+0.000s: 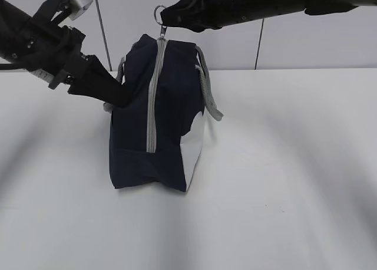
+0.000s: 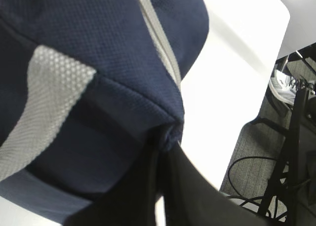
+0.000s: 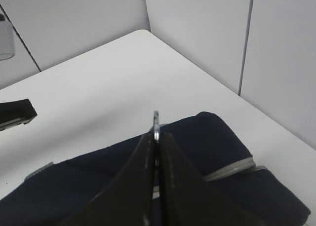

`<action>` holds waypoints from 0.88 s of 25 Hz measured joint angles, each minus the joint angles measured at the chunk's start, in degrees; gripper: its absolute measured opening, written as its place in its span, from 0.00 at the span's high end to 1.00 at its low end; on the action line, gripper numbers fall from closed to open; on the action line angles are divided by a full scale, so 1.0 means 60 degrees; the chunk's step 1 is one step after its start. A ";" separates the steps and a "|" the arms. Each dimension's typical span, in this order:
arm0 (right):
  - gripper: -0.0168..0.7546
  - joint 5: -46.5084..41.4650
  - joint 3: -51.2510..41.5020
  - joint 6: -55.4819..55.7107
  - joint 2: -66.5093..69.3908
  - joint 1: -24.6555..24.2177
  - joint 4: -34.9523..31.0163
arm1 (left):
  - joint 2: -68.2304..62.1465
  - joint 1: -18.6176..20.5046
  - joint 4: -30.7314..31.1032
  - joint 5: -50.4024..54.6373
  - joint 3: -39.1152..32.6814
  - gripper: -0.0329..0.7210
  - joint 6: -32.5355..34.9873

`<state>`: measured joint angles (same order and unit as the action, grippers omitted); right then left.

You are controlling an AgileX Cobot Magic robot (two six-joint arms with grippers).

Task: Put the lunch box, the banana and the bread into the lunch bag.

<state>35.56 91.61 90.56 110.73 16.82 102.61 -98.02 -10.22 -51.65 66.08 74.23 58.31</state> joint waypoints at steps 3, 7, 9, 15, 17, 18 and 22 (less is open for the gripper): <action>1.00 0.0247 0.0365 0.0216 0.0279 -0.0097 0.0000 | 0.0000 0.0000 0.0156 0.0025 0.0000 0.95 0.0000; 1.00 0.0483 0.0745 0.0530 0.0551 -0.0159 0.0048 | 0.0000 0.0000 0.0264 0.0025 0.0000 0.95 0.0000; 1.00 0.0580 0.0865 0.0736 0.0746 -0.0202 0.0142 | 0.0000 0.0000 0.0340 0.0025 0.0000 0.95 0.0000; 1.00 0.0679 0.1384 0.1020 0.1259 -0.0346 0.0310 | 0.0000 0.0000 0.0726 0.0062 0.0000 0.95 0.0000; 1.00 0.0787 0.1688 0.1126 0.1416 -0.0369 0.0333 | 0.0000 0.0000 0.0768 0.0062 0.0000 0.95 0.0000; 1.00 0.0866 0.1894 0.1243 0.1540 -0.0390 0.0333 | 0.0000 0.0000 0.0781 0.0062 0.0000 0.95 0.0000; 1.00 0.1117 0.2577 0.1580 0.2042 -0.0503 0.0370 | 0.0000 0.0000 0.0893 0.0070 0.0000 0.95 0.0000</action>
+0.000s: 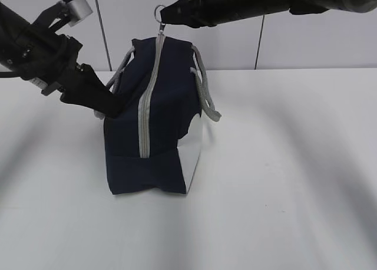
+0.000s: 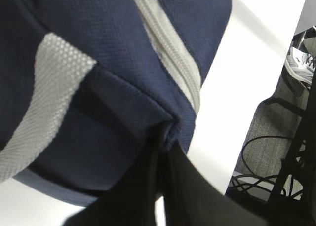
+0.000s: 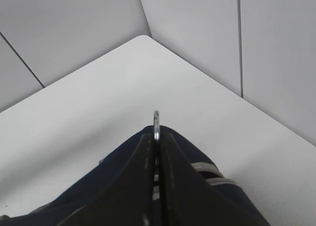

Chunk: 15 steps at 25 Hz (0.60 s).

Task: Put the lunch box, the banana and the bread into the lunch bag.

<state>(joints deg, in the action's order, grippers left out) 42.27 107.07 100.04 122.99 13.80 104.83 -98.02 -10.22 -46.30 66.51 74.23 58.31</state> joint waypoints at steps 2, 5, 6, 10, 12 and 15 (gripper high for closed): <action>1.00 0.0128 0.0390 0.0180 0.0230 -0.0052 0.0040 | 0.0000 0.0000 0.0100 0.0012 0.0000 0.95 0.0012; 1.00 0.0440 0.0991 0.0467 0.0657 -0.0111 0.0059 | 0.0000 0.0000 0.0136 0.0022 0.0000 0.95 0.0133; 1.00 0.0537 0.1210 0.0552 0.0843 -0.0135 0.0059 | 0.0000 0.0000 0.0143 0.0022 0.0000 0.95 0.0177; 1.00 0.0679 0.1891 0.0835 0.1405 -0.0170 0.0075 | 0.0000 0.0000 0.0212 0.0053 0.0000 0.95 0.0247; 1.00 0.0741 0.2157 0.0921 0.1643 -0.0170 0.0075 | 0.0000 0.0000 0.0249 0.0071 0.0000 0.95 0.0257; 1.00 0.0776 0.2512 0.0992 0.1989 -0.0170 0.0056 | 0.0000 0.0000 0.0323 0.0082 0.0000 0.95 0.0265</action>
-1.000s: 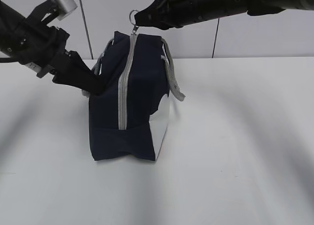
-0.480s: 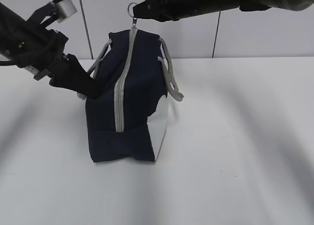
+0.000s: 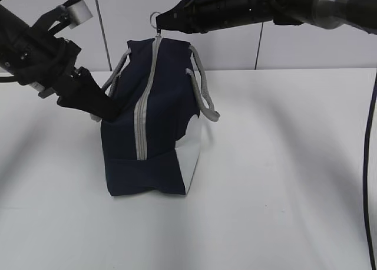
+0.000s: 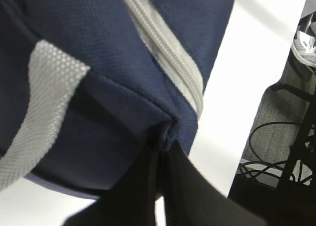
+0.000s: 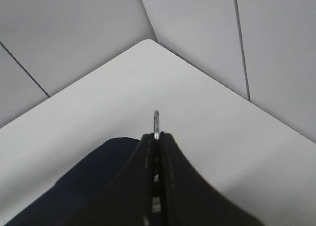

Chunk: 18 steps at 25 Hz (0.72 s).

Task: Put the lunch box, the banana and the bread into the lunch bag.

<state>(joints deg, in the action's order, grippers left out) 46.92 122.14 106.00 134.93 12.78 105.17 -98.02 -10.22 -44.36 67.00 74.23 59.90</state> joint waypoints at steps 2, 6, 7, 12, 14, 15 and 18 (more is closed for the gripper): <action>1.00 0.0000 0.0298 0.0048 0.0256 -0.0006 -0.0021 | 0.0000 0.0000 0.0020 0.0010 0.0000 0.95 0.0000; 1.00 0.0000 0.0850 0.0133 0.0755 -0.0022 -0.0163 | 0.0000 0.0000 0.0048 0.0027 0.0000 0.95 0.0000; 1.00 0.0000 0.1008 0.0152 0.0896 -0.0022 -0.0228 | 0.0000 0.0000 0.0052 0.0027 0.0000 0.95 0.0000; 1.00 -0.0068 0.1865 0.0211 0.1472 -0.0022 -0.0463 | 0.0000 0.0000 0.0052 0.0029 0.0000 0.95 0.0000; 1.00 -0.0143 0.2171 0.0251 0.1691 -0.0022 -0.0481 | 0.0000 0.0000 0.0052 -0.0003 0.0000 0.95 0.0000; 1.00 -0.0195 0.2328 0.0267 0.1788 -0.0022 -0.0502 | 0.0000 0.0000 0.0052 -0.0003 0.0000 0.95 0.0000; 1.00 -0.0281 0.2623 0.0326 0.2091 -0.0022 -0.0616 | 0.0000 0.0000 0.0052 -0.0026 0.0000 0.95 0.0000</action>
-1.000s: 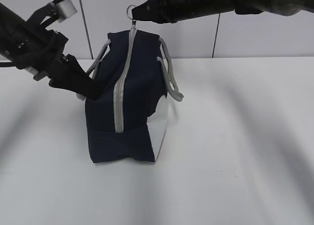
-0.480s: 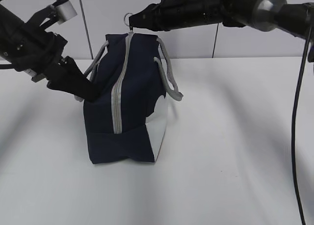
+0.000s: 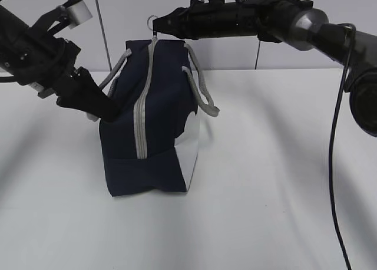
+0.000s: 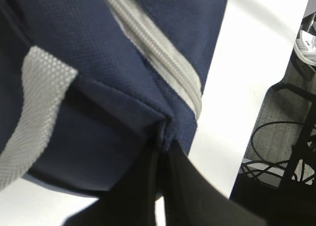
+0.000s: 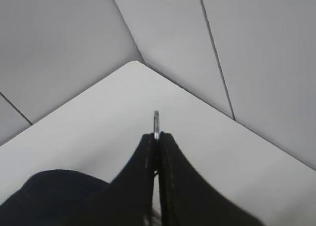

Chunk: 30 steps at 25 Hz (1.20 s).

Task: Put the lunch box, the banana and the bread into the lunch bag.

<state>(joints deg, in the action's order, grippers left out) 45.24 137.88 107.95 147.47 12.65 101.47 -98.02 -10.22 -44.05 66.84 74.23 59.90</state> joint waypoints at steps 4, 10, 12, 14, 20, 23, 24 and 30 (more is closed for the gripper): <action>1.00 -0.0072 0.0059 0.0036 0.0132 0.0000 -0.0090 | 0.0000 0.0000 0.0073 0.0012 0.0000 0.95 0.0000; 1.00 0.0468 0.0385 0.0679 0.0171 0.0000 0.0586 | 0.0000 0.0117 0.0142 0.0134 0.0090 0.95 -0.1049; 1.00 0.0643 0.0539 0.1044 0.0171 0.0000 0.0866 | 0.0000 0.0254 0.0138 0.0205 0.0317 0.94 -0.1457; 1.00 0.0787 0.0583 0.1214 0.0154 -0.0004 0.1008 | 0.0000 0.0420 0.0127 0.0286 0.0675 0.92 -0.1788; 1.00 0.1021 0.0599 0.1418 0.0036 -0.0004 0.1047 | 0.0000 0.0629 0.0033 0.0480 0.1733 0.78 -0.2425; 1.00 0.1045 0.0620 0.1477 -0.0054 -0.0004 0.1047 | 0.0000 0.0629 -0.0086 0.0461 0.1868 0.66 -0.2476; 1.00 0.1045 0.0619 0.1496 -0.0042 -0.0004 0.1047 | 0.0000 0.0629 -0.0159 0.0462 0.1871 0.63 -0.2499; 1.00 0.1114 0.0619 0.1568 -0.0042 -0.0004 0.1047 | 0.0000 0.0629 -0.1085 -0.1972 0.1871 0.57 -0.3163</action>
<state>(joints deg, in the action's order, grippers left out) 51.92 141.60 117.36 147.22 12.63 107.75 -98.02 -6.45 -50.56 55.01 85.45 40.92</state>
